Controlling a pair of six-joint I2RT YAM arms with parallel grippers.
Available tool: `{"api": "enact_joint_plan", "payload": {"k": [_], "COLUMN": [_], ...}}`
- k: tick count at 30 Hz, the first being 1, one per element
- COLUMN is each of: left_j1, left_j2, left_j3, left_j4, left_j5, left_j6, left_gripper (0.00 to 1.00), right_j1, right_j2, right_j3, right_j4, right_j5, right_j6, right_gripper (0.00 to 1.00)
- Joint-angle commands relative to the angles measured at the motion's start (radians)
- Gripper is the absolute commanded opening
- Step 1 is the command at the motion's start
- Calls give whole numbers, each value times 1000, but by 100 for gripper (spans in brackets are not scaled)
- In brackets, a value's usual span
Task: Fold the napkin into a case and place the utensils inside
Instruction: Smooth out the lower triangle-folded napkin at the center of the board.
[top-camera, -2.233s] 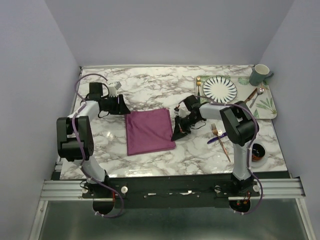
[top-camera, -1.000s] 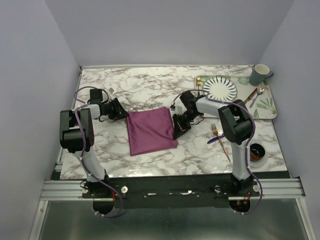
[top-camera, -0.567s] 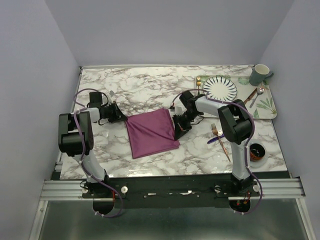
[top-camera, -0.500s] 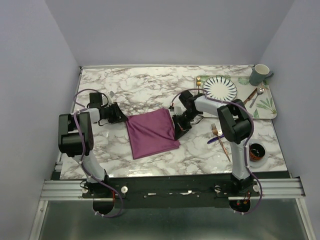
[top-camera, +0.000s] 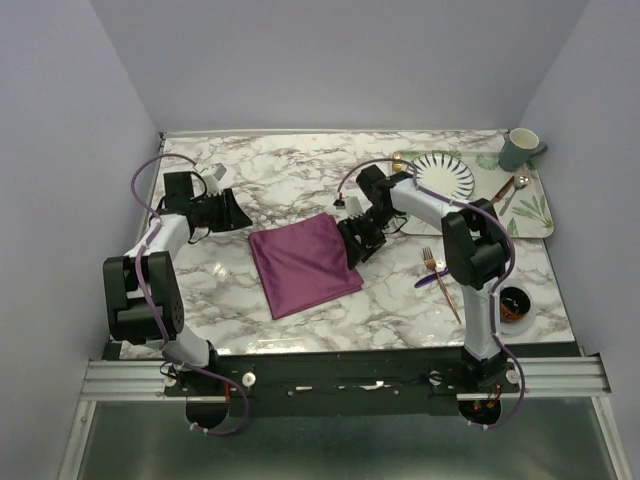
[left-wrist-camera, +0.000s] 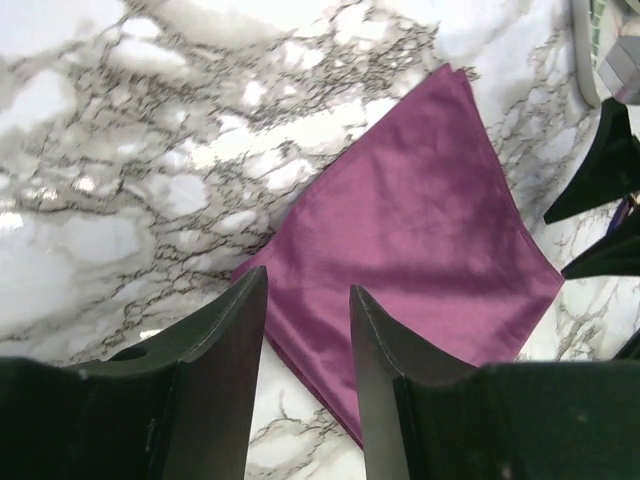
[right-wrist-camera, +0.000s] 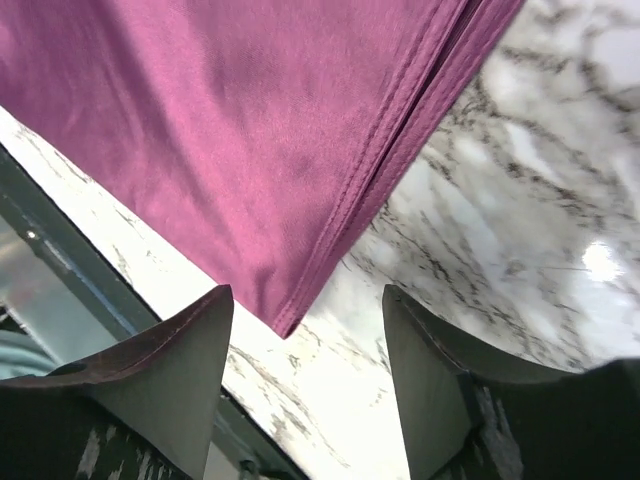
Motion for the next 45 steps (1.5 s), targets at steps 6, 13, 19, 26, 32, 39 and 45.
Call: {"api": "enact_joint_plan", "payload": {"k": [6, 13, 19, 26, 32, 39, 45], "left_j1": [-88, -85, -87, -87, -87, -85, -87], "left_j2": [72, 219, 259, 249, 230, 229, 236], "left_j3": [-27, -20, -11, -10, -13, -17, -7], "left_j4": [56, 87, 86, 83, 69, 64, 69], "left_j5": [117, 90, 94, 119, 119, 117, 117], "left_j6": [-65, -114, -108, -108, -90, -79, -84], "left_gripper": [30, 24, 25, 35, 39, 39, 39], "right_j1": [-15, -16, -15, -15, -13, -1, 20], "right_j2": [29, 124, 199, 276, 319, 351, 347], "right_j3": [219, 341, 416, 463, 476, 491, 491], "right_j4": [93, 230, 308, 363, 380, 386, 379], "right_j5": [-20, 3, 2, 31, 49, 95, 150], "right_j6": [65, 172, 255, 286, 297, 294, 278], "right_gripper": [61, 54, 49, 46, 46, 46, 45]}}
